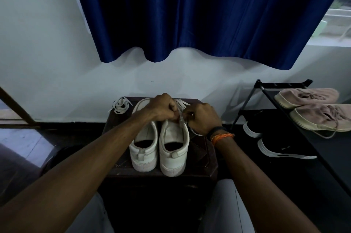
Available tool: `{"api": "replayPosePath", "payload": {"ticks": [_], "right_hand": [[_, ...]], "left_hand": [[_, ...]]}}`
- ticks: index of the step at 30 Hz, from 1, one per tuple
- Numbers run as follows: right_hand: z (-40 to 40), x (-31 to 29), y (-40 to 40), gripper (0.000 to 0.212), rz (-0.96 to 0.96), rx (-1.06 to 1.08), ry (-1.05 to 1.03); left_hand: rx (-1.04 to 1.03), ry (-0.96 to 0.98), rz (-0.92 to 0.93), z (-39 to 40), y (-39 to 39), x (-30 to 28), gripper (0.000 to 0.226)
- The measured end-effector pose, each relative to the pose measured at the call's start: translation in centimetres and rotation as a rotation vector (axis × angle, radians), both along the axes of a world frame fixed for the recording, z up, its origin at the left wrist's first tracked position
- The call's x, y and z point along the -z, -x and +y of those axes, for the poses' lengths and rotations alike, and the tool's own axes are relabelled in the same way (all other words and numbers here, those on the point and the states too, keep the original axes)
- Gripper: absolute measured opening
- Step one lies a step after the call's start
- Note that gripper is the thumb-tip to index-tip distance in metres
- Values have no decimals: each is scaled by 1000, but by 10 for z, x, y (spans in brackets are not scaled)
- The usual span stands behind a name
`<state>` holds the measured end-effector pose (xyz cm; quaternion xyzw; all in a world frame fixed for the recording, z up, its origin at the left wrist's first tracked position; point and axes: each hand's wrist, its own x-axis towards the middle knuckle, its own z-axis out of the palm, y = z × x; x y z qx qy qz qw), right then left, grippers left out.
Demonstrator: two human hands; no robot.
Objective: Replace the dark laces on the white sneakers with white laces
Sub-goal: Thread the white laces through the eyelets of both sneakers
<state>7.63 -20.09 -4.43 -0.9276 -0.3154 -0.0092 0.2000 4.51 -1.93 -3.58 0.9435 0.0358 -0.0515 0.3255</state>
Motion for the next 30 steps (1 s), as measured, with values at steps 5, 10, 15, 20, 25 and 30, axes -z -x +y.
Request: {"api": "replayPosePath", "payload": {"ticks": [5, 10, 15, 20, 25, 30], "right_hand": [[2, 0, 0, 22, 59, 39, -43], [5, 4, 1, 31, 119, 109, -160], [1, 0, 1, 35, 242, 187, -229], [2, -7, 4, 29, 230, 113, -173], [0, -16, 8, 17, 390, 97, -246], [1, -20, 11, 27, 307, 90, -148]], "left_hand": [[12, -7, -24, 0, 3, 0, 17], [22, -1, -44, -1, 5, 0, 24], [-1, -17, -64, -1, 6, 1, 25], [-10, -87, -38, -8, 3, -1, 3], [11, -142, 71, -10, 0, -9, 15], [43, -238, 144, 2, -2, -24, 13]]}}
